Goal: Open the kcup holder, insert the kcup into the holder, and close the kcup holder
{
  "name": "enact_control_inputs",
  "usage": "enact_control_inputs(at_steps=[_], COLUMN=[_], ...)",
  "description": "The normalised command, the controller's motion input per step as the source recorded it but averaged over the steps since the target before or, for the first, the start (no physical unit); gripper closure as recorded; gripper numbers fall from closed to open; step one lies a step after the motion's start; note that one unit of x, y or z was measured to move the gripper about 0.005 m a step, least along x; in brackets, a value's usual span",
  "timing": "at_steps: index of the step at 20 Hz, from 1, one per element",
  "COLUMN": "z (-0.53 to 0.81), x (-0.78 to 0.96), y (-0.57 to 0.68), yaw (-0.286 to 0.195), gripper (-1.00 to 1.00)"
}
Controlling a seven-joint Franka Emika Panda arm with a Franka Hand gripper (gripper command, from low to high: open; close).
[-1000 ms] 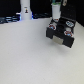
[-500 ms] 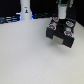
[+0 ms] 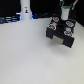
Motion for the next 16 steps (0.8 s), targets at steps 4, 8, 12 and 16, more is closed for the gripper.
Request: enact_control_inputs(at_steps=[4, 8, 12, 16], z=[-0.24, -0.28, -0.28, -0.28], x=[0.00, -0.09, -0.10, -0.12], y=[0.10, 0.01, -0.02, -0.04], yaw=[0.072, 0.061, 0.049, 0.033], gripper=[1.00, 1.00, 1.00, 1.00])
